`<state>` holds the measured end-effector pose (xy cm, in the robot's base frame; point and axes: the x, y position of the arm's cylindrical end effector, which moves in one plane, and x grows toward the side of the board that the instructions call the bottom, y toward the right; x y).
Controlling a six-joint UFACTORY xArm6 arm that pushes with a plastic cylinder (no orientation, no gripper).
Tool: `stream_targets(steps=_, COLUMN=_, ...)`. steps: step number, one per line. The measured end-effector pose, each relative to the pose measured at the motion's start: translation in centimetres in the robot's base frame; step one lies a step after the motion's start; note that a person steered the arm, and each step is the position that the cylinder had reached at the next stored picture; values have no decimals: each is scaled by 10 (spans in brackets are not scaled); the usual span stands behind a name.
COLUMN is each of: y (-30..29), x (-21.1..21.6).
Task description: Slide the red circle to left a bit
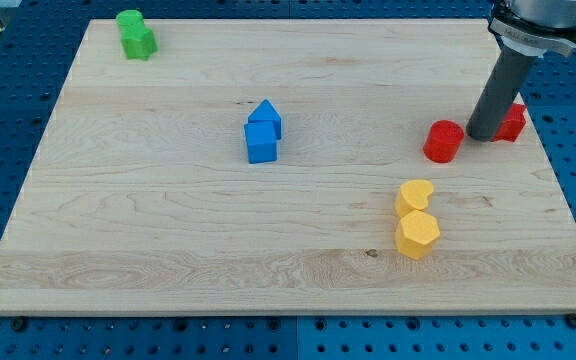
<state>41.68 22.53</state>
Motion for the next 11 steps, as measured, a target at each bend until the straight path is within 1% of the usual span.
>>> stream_targets(steps=2, y=-1, x=7)
stream_targets(steps=3, y=-16, x=7)
stream_targets(steps=4, y=-41, x=-5)
stream_targets(steps=6, y=-59, x=2)
stream_targets(steps=8, y=-91, x=-6)
stream_targets(steps=9, y=-92, x=7)
stream_targets(steps=11, y=-83, x=7)
